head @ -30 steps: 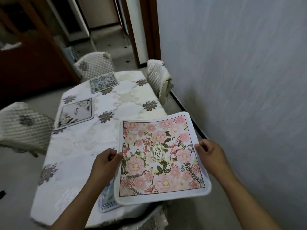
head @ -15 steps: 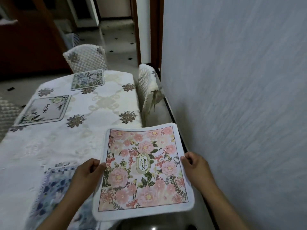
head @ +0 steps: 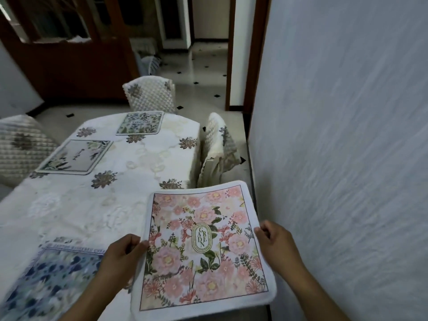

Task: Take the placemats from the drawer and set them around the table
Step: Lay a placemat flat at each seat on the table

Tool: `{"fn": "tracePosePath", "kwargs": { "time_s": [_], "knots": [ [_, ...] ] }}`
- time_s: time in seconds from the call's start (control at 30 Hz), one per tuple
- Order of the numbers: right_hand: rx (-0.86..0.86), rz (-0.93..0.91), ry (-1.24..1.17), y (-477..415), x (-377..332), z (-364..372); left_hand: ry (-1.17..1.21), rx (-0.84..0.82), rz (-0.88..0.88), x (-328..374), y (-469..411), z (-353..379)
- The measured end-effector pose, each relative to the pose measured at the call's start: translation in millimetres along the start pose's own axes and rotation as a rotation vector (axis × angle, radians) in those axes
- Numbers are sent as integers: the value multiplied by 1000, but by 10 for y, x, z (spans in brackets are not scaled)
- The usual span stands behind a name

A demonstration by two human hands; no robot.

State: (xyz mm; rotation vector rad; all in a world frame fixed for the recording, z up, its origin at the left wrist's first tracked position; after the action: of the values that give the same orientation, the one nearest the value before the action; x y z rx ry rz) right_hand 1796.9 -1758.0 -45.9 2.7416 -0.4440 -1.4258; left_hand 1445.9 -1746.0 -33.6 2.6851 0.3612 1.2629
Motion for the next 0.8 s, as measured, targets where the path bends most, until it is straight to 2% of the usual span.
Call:
{"fn": "tracePosePath", "kwargs": {
  "time_s": [0.2, 0.37, 0.43, 0.57, 0.8],
  "knots": [
    [-97, -104, 107, -1051, -358, 103, 89, 50, -98, 33, -749, 71],
    [-95, -203, 125, -2265, -672, 219, 125, 123, -116, 145, -1756, 163],
    [-112, -218, 202, -2747, -794, 304, 149, 129, -137, 196, -2155, 168],
    [-195, -251, 273, -3572, -1086, 534, 200, 142, -188, 290, -2663, 126],
    [-383, -396, 243, -4854, -1702, 1250, 291, 277, -344, 269, -3262, 64]
  ]
}}
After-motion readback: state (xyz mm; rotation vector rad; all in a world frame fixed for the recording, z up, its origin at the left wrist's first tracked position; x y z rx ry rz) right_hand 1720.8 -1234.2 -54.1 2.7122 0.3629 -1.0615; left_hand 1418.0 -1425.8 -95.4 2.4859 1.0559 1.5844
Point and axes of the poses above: each hand's wrist, its own y-axis away from the middle knuckle, its own z-axis out of the palm, x = y × z, the point moved 3 cm from there along -y, towards the middle knuckle, and after that the axes turned 6 degrees about -y, right-handed, at the moved point
